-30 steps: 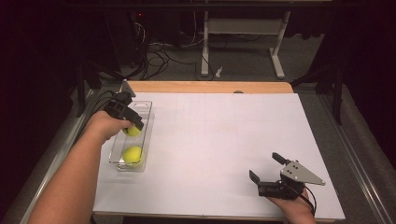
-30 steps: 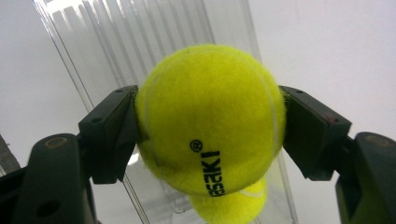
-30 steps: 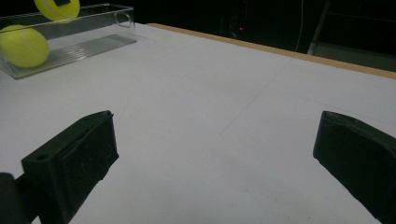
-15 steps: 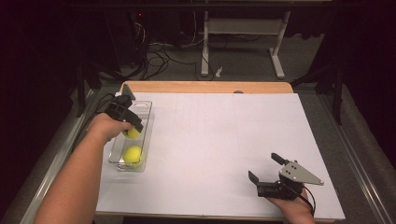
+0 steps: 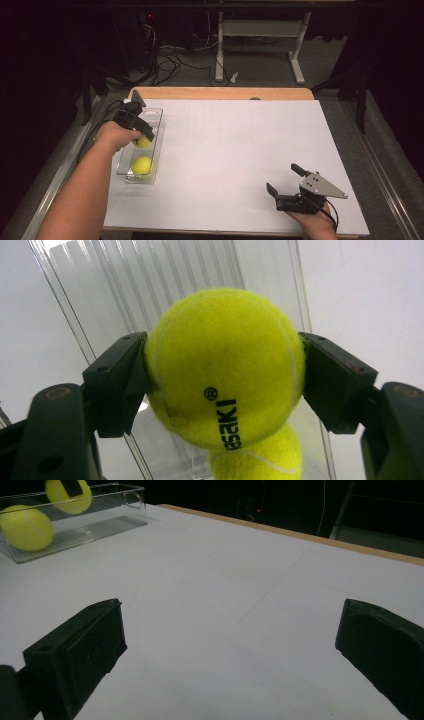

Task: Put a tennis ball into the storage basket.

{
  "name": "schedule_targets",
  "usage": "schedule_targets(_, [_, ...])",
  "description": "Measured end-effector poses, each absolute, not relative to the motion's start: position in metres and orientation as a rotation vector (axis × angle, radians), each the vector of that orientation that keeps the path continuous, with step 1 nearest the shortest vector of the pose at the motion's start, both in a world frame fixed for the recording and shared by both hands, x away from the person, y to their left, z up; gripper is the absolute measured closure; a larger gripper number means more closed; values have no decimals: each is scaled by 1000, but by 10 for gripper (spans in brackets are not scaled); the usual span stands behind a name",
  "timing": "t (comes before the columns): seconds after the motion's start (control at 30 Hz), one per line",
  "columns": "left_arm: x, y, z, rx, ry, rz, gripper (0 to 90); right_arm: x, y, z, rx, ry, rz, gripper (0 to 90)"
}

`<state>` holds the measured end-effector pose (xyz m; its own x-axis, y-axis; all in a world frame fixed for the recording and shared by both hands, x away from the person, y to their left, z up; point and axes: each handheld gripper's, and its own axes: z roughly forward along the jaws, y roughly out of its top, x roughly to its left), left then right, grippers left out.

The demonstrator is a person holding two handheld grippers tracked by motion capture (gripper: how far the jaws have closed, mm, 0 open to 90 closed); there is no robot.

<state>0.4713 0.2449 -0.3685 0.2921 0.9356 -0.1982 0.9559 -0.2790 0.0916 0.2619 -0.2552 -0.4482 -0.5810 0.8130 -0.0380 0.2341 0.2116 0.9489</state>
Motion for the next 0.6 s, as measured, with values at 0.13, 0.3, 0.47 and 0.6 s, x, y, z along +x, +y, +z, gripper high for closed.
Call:
schedule_targets(0.13, [469, 245, -365, 2342, 1736, -166, 190, 262, -254, -449, 962, 1949, 1375, 4])
schedule_targets(0.3, [463, 246, -354, 2323, 1688, -185, 52, 262, -253, -448, 956, 1947, 1378, 3])
schedule_targets(0.47, [457, 244, -351, 2345, 1693, -154, 23, 262, -253, -447, 954, 1944, 1378, 4])
schedule_targets(0.6, [452, 239, -347, 2362, 1673, -152, 20, 262, -253, -447, 956, 1945, 1376, 3])
